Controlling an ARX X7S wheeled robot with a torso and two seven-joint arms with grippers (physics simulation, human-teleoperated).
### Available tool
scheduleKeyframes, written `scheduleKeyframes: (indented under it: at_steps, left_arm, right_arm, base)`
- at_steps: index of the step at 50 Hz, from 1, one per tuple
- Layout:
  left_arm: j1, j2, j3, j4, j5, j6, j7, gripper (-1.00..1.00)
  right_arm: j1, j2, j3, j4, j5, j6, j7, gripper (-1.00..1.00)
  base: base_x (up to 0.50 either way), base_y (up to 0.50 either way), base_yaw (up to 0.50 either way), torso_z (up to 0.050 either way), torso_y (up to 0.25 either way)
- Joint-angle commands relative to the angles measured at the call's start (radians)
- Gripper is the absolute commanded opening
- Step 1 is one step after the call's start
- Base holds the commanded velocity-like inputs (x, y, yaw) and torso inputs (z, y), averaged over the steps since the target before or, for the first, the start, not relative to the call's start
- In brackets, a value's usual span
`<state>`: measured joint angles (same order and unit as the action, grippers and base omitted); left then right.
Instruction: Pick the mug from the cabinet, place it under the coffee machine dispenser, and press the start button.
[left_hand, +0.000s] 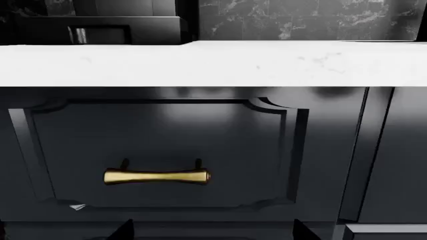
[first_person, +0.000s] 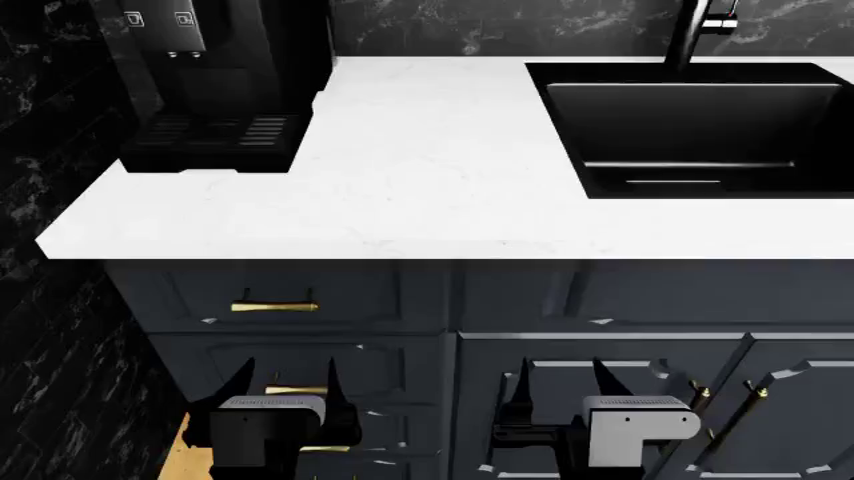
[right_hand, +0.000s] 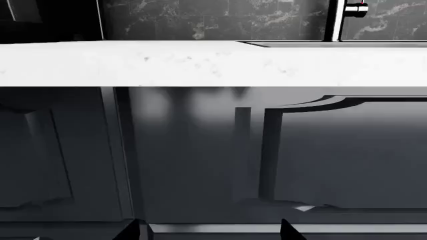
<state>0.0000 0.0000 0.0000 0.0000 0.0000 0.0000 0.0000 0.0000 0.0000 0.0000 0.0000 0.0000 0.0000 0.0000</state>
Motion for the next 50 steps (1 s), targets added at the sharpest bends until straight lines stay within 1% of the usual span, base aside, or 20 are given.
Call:
scheduleKeyframes:
  at_steps: [1, 3, 5, 13, 26, 40, 43, 46, 50]
  left_arm:
    - [0.002, -0.016, 0.021, 0.012, -0.013, 0.0, -0.019, 1.0]
    - [0.006, -0.027, 0.04, 0.034, -0.023, -0.012, -0.016, 1.0]
    - [0.012, -0.034, 0.052, 0.041, -0.032, -0.015, -0.015, 1.0]
    - [0.014, -0.058, 0.087, 0.025, -0.022, 0.011, -0.03, 1.0]
    - [0.015, -0.078, 0.112, 0.009, -0.026, 0.044, -0.055, 1.0]
    - [0.018, -0.095, 0.136, 0.0, -0.044, 0.07, -0.063, 1.0]
    - [0.019, -0.092, 0.133, -0.008, -0.075, 0.074, -0.057, 1.0]
    - [0.002, -0.089, 0.134, -0.023, -0.077, 0.014, -0.075, 1.0]
    - [-0.01, -0.086, 0.128, -0.029, -0.098, -0.019, -0.084, 1.0]
  right_arm:
    - [0.008, 0.015, -0.016, 0.01, 0.009, -0.006, 0.032, 1.0]
    - [0.008, 0.021, -0.021, 0.019, 0.038, -0.04, 0.033, 1.0]
    - [0.008, 0.027, -0.027, 0.01, 0.071, -0.018, 0.027, 1.0]
    - [0.011, 0.049, -0.049, 0.021, 0.08, -0.026, 0.052, 1.0]
    - [0.006, 0.065, -0.064, 0.011, 0.143, -0.01, 0.05, 1.0]
    - [0.011, 0.082, -0.085, 0.031, 0.158, -0.017, 0.068, 1.0]
    - [0.012, 0.088, -0.095, 0.034, 0.146, -0.018, 0.076, 1.0]
    - [0.012, 0.094, -0.104, 0.03, 0.137, -0.011, 0.085, 1.0]
    - [0.014, 0.099, -0.112, 0.033, 0.135, -0.011, 0.093, 1.0]
  base:
    - [0.0, 0.0, 0.0, 0.05, 0.043]
    - [0.0, 0.0, 0.0, 0.05, 0.044]
    - [0.0, 0.0, 0.0, 0.05, 0.045]
    - [0.0, 0.0, 0.0, 0.05, 0.045]
    - [0.0, 0.0, 0.0, 0.05, 0.045]
    - [0.0, 0.0, 0.0, 0.05, 0.044]
    - [0.0, 0.01, 0.0, 0.05, 0.036]
    - [0.03, 0.5, 0.0, 0.0, 0.0]
    - [0.03, 0.5, 0.0, 0.0, 0.0]
